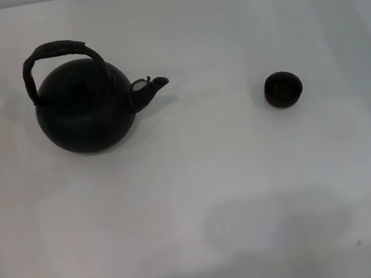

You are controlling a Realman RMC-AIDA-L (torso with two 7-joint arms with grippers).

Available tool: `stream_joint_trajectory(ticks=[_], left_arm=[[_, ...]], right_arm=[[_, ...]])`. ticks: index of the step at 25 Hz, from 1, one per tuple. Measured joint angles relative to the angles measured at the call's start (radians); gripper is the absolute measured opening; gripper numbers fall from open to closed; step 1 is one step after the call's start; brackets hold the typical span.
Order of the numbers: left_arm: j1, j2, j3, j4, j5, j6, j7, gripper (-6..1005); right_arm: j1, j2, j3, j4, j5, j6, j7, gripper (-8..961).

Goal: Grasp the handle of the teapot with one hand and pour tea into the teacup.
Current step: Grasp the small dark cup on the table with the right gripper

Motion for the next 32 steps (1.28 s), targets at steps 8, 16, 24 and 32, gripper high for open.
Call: stream_joint_trajectory(ticks=[8,16,24,32], left_arm=[[0.000,0.000,0.000,-0.003,-0.001,-0.003,0.001,650],[0.006,-0.001,0.002,-0.009,0.000,-0.013,0.000,650],[0.007,0.005,0.009,-0.036,0.119,0.001,0.008,649],[0.003,0.003,0.009,-0.066,0.165,0.016,0.009,649]], right_arm=[[0.016,-0.001,-0.001,-0.003,0.000,-0.012,-0.003,840],[0.034,-0.002,-0.005,-0.008,-0.003,-0.026,0.005,840],[0.056,-0.017,-0.266,-0.124,-0.007,-0.115,0.239,839],[0.028,-0.085,-0.549,-0.463,-0.291,-0.279,0.588,838]])
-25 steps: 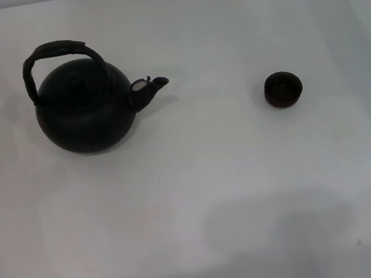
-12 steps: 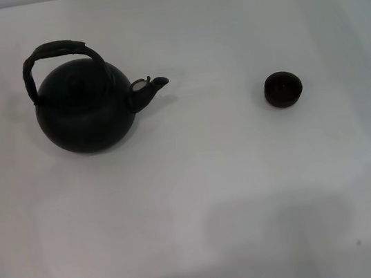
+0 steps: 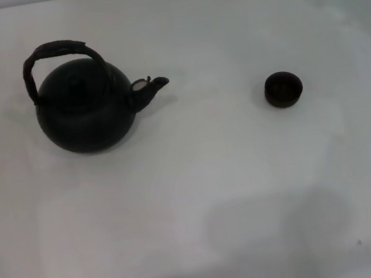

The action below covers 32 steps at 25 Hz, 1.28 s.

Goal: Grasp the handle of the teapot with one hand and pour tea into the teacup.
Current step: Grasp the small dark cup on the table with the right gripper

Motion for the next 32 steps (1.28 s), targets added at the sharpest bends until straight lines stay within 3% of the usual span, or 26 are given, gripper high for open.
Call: stream_joint_trajectory(ticks=[5,8,10,14,19,20,32], left_arm=[[0.000,-0.002,0.000,0.002,0.000,0.001,-0.001,649],[-0.002,-0.002,0.000,0.003,0.000,0.001,-0.001,649],[-0.004,-0.002,-0.002,0.006,0.000,0.001,0.000,649],[-0.008,-0.001,-0.006,0.004,-0.002,0.002,-0.004,651],[-0.012,0.000,-0.008,0.003,-0.004,0.002,-0.005,650],[-0.013,0.000,-0.008,0.003,-0.004,0.002,-0.005,650],[-0.011,-0.002,-0.008,0.001,-0.005,0.001,-0.005,649]], right_arm=[[0.026,-0.043,0.003,-0.223,-0.506,0.066,0.388,838],[0.065,-0.050,0.012,-0.344,-0.767,0.214,0.573,838],[0.078,-0.049,0.011,-0.365,-0.823,0.258,0.616,837],[0.130,-0.018,0.011,-0.443,-1.034,0.390,0.779,837],[0.168,0.062,0.004,-0.561,-1.329,0.450,0.929,837],[0.178,0.070,-0.010,-0.570,-1.368,0.458,0.956,837],[0.271,0.081,-0.361,-0.558,-1.645,0.409,1.272,836]])
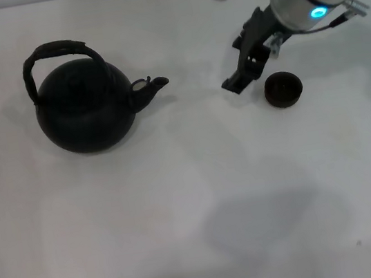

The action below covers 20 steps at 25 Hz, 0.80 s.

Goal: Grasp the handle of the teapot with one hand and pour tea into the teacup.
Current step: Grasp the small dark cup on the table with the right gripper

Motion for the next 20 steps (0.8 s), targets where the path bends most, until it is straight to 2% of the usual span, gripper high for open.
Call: stream_joint_trajectory(ticks=[8,20], left_arm=[[0.004,-0.002,0.000,0.001,0.000,-0.002,-0.001,650],[0.007,-0.002,0.000,0.008,-0.001,0.000,-0.001,650]], right_arm=[[0.070,0.002,-0.077,0.146,-0.039,-0.019,0.077,833],[0.070,0.001,-0.086,0.209,-0.085,-0.045,0.082,824]])
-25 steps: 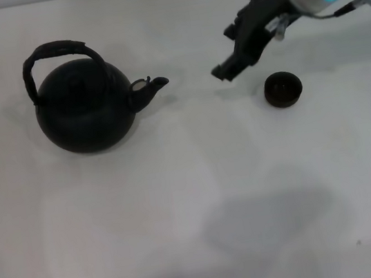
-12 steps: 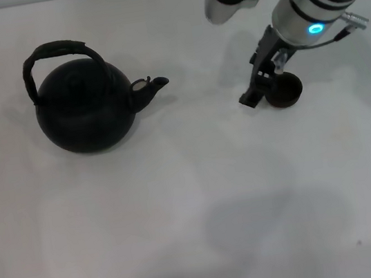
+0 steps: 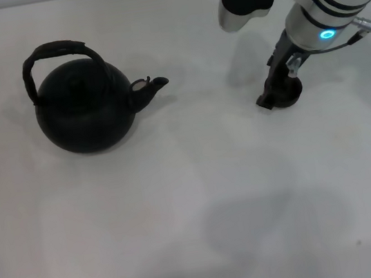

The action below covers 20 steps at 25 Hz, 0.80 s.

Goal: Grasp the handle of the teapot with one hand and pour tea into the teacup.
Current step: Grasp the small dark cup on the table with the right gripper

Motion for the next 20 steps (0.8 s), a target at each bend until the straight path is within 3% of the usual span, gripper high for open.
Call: stream_joint_trajectory(ticks=[20], left_arm=[[-0.009,-0.001,0.000,0.003,0.000,0.003,-0.001,651]], right_arm=[[-0.011,-0.008,0.011,-0.008,-0.025,0.085,0.012,810]])
